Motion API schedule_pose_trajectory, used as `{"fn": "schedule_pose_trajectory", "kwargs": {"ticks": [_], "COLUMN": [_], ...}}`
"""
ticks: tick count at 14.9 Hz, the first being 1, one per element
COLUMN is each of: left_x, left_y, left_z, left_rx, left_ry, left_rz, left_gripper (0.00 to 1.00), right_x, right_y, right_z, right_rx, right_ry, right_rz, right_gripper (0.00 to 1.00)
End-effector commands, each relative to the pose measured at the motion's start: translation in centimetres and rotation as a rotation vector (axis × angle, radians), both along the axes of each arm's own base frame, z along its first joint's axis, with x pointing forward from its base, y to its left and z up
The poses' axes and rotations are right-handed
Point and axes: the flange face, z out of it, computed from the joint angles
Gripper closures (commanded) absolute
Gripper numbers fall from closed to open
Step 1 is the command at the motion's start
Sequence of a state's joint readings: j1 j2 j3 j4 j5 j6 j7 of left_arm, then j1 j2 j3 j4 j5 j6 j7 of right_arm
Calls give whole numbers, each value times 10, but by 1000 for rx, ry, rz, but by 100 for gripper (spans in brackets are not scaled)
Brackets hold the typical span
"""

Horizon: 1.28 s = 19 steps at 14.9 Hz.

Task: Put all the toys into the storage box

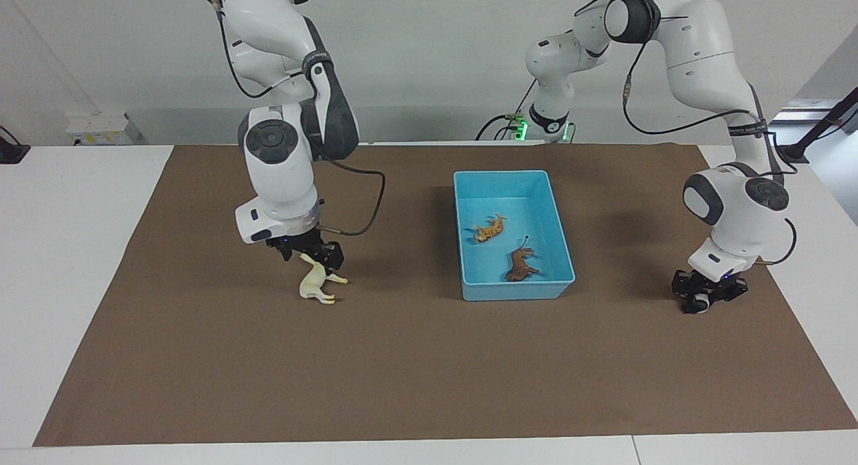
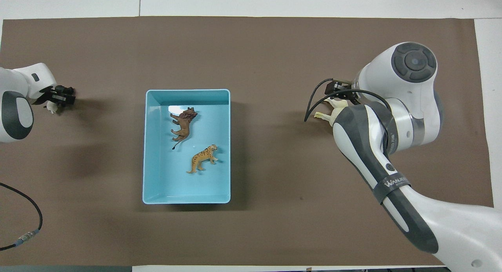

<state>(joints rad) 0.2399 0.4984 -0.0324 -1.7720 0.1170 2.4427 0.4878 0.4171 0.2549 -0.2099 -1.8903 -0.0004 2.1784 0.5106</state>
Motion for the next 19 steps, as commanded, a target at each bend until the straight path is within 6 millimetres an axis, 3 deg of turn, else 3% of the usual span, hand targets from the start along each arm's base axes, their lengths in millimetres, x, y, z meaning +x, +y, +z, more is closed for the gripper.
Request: {"fn": "schedule_pose_trajectory", "kwargs": {"ticks": [1,3,5,9,11,12,13,16,18,19], "left_x": [18,24,16,-13,-33,-46,-60,-76,-74,-72], "left_y": [-9,-54,-110,-255,-324,-350,-365,-370,-365,-356], "left_z": [52,109,157,203,208,203,202,200,206,213], "left_rx": [-3,-14,-35,-105,-118,-106,-92,-65,-70,-73], "left_ry": [44,80,58,30,27,49,68,102,97,88], "left_rz": [59,145,265,524,565,567,558,543,542,534], "left_gripper": [100,100,99,95,90,67,1,0,0,0], "right_x": [-25,-20,-15,-6,-4,-3,-1,-2,-1,-2], "right_y": [-4,-14,-18,-13,-14,-15,-16,-15,-15,-13], "right_z": [-12,-23,-32,-59,-69,-75,-80,-90,-91,-92], "right_rx": [-3,-9,-14,-19,-19,-21,-23,-25,-25,-26], "right_ry": [12,4,1,-15,-12,-19,-29,-31,-39,-44], "right_rz": [144,199,218,213,210,211,212,215,220,226], "right_gripper": [0,0,0,0,0,0,0,3,82,100]}}
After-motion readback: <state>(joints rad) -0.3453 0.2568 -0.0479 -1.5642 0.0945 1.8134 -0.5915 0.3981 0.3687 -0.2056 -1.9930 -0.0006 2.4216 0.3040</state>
